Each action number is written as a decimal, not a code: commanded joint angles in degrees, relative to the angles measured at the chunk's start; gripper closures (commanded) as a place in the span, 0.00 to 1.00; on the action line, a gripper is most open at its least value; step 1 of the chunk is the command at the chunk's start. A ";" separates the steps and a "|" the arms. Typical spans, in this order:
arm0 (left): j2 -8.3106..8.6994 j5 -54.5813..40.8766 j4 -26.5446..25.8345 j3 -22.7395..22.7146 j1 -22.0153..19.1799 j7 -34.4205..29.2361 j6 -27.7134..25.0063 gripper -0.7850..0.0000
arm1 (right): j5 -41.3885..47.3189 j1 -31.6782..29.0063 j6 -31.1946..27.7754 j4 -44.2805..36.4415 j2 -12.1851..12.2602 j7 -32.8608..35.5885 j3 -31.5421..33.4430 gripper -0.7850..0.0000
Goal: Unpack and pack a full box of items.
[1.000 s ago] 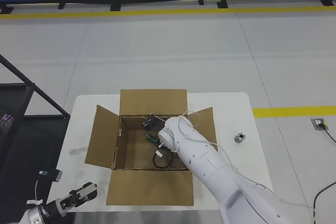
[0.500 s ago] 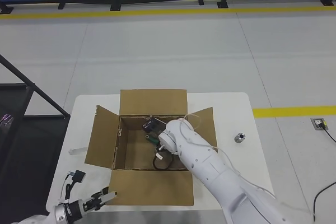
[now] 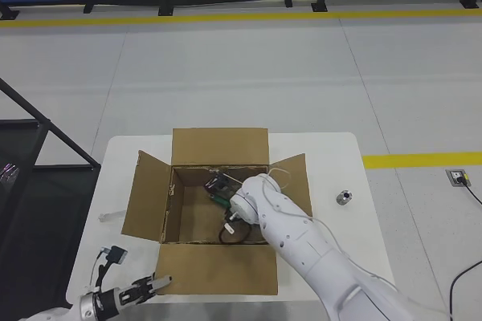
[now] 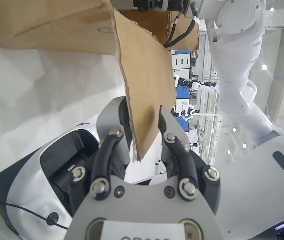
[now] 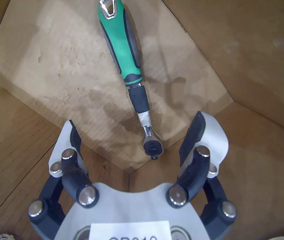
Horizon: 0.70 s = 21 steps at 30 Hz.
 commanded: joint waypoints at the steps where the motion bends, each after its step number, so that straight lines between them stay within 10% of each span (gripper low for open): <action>1: 0.19 -0.85 0.15 -0.13 -0.02 -1.16 0.12 1.00 | -0.22 -0.30 -0.42 -0.48 0.20 0.20 0.30 0.00; 21: 3.36 -2.26 -0.13 -1.09 1.42 -11.30 1.00 1.00 | -0.57 -0.52 -6.16 2.31 -1.31 2.42 -1.18 0.00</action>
